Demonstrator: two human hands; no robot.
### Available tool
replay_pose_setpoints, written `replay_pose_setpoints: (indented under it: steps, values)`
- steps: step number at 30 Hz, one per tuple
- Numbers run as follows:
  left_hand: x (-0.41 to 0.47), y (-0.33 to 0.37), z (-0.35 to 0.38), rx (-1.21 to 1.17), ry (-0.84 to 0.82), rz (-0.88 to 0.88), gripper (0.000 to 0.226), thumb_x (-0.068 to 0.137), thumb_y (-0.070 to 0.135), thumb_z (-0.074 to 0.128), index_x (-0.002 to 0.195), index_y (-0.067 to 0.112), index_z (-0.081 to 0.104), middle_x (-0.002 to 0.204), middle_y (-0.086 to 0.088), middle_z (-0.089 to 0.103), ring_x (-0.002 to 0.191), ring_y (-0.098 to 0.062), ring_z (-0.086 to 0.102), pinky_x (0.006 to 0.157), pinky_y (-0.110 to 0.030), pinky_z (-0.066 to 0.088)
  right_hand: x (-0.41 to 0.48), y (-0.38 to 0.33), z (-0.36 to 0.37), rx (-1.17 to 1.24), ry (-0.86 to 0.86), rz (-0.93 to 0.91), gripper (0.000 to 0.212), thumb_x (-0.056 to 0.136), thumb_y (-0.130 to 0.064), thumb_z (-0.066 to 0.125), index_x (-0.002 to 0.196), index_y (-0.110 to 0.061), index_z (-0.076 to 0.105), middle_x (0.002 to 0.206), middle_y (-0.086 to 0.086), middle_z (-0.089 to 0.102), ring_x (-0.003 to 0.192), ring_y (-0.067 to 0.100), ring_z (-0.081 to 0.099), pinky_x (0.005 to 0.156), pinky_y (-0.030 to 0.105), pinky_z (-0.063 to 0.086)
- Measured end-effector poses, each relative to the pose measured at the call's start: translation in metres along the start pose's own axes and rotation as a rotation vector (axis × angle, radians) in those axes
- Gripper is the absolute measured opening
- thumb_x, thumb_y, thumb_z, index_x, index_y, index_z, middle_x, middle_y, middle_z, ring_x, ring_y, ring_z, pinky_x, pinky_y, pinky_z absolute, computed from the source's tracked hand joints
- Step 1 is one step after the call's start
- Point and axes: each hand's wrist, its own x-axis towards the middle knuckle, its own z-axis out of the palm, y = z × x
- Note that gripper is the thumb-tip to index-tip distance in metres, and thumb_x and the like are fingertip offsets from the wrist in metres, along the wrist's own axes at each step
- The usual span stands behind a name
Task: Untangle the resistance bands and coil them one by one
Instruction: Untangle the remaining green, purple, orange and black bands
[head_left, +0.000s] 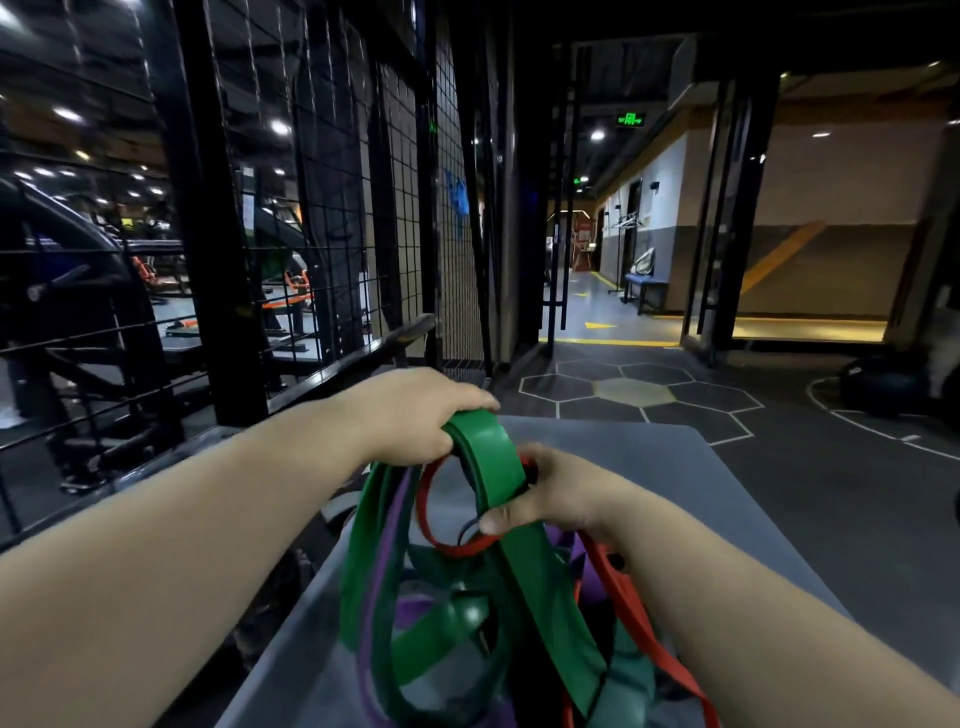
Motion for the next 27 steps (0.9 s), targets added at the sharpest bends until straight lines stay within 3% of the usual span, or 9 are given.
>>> replay_pose_setpoints:
  steps: [2, 5, 8, 12, 17, 21, 24, 27]
  values:
    - [0.002, 0.003, -0.019, -0.05, 0.062, -0.014, 0.064, 0.085, 0.01, 0.049, 0.14, 0.039, 0.043, 0.14, 0.008, 0.052, 0.127, -0.014, 0.048, 0.105, -0.034, 0.039, 0.001, 0.006, -0.002, 0.042, 0.04, 0.0, 0.036, 0.07, -0.002, 0.084, 0.093, -0.022, 0.066, 0.086, -0.007, 0.073, 0.084, 0.009, 0.07, 0.084, 0.027, 0.056]
    - [0.009, 0.016, -0.049, -0.096, 0.187, -0.019, 0.062, 0.083, 0.004, 0.047, 0.135, 0.038, 0.049, 0.134, 0.006, 0.057, 0.119, -0.016, 0.053, 0.098, -0.033, 0.043, 0.01, -0.001, -0.014, 0.06, 0.207, -0.032, 0.032, 0.067, -0.011, 0.088, 0.093, -0.017, 0.069, 0.088, 0.003, 0.074, 0.082, 0.019, 0.071, 0.083, 0.037, 0.058]
    - [0.019, 0.027, -0.088, -0.187, 0.337, -0.037, 0.055, 0.085, 0.0, 0.046, 0.127, 0.033, 0.055, 0.119, 0.003, 0.061, 0.102, -0.017, 0.057, 0.081, -0.029, 0.044, 0.015, -0.037, -0.05, -0.048, 0.386, -0.104, 0.028, 0.065, -0.018, 0.089, 0.088, -0.018, 0.074, 0.092, 0.006, 0.076, 0.085, 0.022, 0.072, 0.085, 0.044, 0.058]
    - [0.035, 0.032, -0.164, -0.229, 0.582, -0.019, 0.051, 0.084, -0.006, 0.043, 0.118, 0.03, 0.056, 0.098, 0.004, 0.057, 0.079, -0.01, 0.052, 0.063, -0.024, 0.042, -0.006, -0.129, -0.119, -0.255, 0.54, -0.222, 0.031, 0.072, -0.028, 0.084, 0.098, -0.017, 0.071, 0.095, 0.001, 0.073, 0.088, 0.015, 0.069, 0.071, 0.027, 0.054]
    - [0.048, 0.029, -0.241, -0.14, 0.846, 0.061, 0.054, 0.081, -0.004, 0.045, 0.121, 0.03, 0.053, 0.103, 0.001, 0.054, 0.091, -0.019, 0.053, 0.063, -0.024, 0.037, -0.027, -0.217, -0.162, -0.447, 0.856, -0.444, 0.024, 0.071, -0.036, 0.083, 0.087, -0.022, 0.071, 0.087, -0.001, 0.071, 0.082, 0.015, 0.066, 0.073, 0.031, 0.054]
    - [0.048, 0.02, -0.241, 0.051, 0.776, 0.004, 0.058, 0.081, -0.005, 0.049, 0.129, 0.029, 0.049, 0.117, 0.0, 0.045, 0.104, -0.019, 0.046, 0.081, -0.029, 0.037, -0.022, -0.22, -0.166, -0.574, 0.811, -0.383, 0.023, 0.07, -0.036, 0.084, 0.077, -0.021, 0.068, 0.084, 0.002, 0.07, 0.081, 0.018, 0.066, 0.075, 0.033, 0.055]
    - [0.047, 0.007, -0.201, 0.055, 0.531, -0.049, 0.059, 0.081, -0.01, 0.045, 0.124, 0.031, 0.052, 0.113, -0.001, 0.054, 0.099, -0.022, 0.055, 0.084, -0.04, 0.049, -0.012, -0.196, -0.155, -0.735, 0.646, -0.217, 0.031, 0.069, -0.038, 0.085, 0.09, -0.018, 0.074, 0.092, 0.003, 0.072, 0.088, 0.019, 0.066, 0.083, 0.033, 0.055]
    - [0.052, 0.002, -0.166, -0.053, 0.423, -0.068, 0.06, 0.085, -0.004, 0.05, 0.124, 0.041, 0.043, 0.099, 0.001, 0.059, 0.086, -0.019, 0.059, 0.075, -0.039, 0.054, -0.008, -0.179, -0.157, -0.572, 0.675, -0.221, 0.026, 0.066, -0.037, 0.087, 0.083, -0.023, 0.073, 0.088, 0.003, 0.074, 0.084, 0.019, 0.069, 0.082, 0.037, 0.057]
